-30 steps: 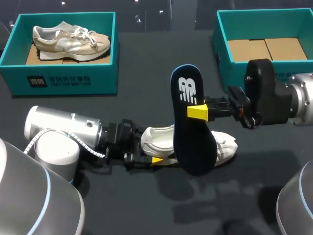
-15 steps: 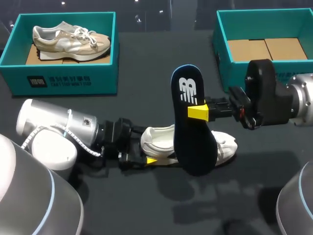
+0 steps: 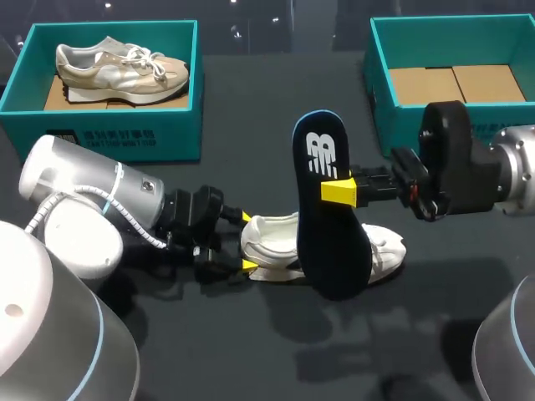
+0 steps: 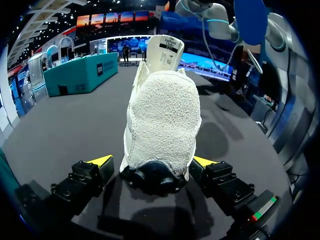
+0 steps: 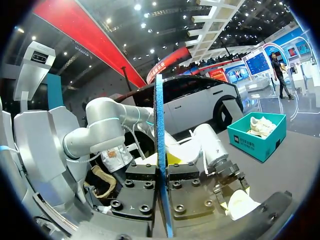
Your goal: Take the shoe out of the shoebox, open the shoe tongue, remove and reinsert the insole, then place the shoe into the shoebox
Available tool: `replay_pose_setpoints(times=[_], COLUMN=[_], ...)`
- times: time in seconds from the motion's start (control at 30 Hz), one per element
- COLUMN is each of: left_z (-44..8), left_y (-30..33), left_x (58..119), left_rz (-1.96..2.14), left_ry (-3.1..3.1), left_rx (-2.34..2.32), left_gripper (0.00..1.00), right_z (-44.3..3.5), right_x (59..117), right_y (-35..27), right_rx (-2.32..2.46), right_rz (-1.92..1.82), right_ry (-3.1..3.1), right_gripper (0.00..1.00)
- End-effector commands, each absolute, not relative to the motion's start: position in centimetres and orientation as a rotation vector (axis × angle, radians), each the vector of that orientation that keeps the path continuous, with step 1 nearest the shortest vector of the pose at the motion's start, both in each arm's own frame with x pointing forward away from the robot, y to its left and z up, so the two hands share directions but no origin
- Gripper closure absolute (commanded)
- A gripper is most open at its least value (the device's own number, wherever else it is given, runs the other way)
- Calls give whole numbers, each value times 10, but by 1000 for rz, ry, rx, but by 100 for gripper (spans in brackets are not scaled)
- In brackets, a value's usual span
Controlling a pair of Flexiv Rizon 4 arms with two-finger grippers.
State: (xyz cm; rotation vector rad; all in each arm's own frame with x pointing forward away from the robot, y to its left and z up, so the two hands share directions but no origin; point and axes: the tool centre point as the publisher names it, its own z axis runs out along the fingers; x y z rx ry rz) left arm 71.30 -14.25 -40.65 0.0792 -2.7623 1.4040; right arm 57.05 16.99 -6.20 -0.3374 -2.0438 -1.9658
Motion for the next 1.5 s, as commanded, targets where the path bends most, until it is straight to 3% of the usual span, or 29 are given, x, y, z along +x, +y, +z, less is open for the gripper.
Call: replay_pose_setpoints(times=[0.03,0.23,0.6,1.07,1.5], left_z=[-406,-403,-378,-378,-368], left_y=[-144,-140,-128,-128,-137], left_x=[713,708,707,707,709], left_rz=[1397,1356,585,585,184], left_ry=[-2767,-2805,-3076,-3076,-3145], left_rx=[80,65,72,72,44], left_gripper=[0,0,0,0,0], right_z=[-63,-63,-63,-63,-63], right_x=[569,569,569,569,569], right_y=[171,171,171,171,171], right_rx=[-340,-340,-340,-340,-340], right_rz=[-1968,-1968,-1968,-1968,-1968], right_ry=[-2044,-2044,-2044,-2044,-2044], right_gripper=[100,100,100,100,100])
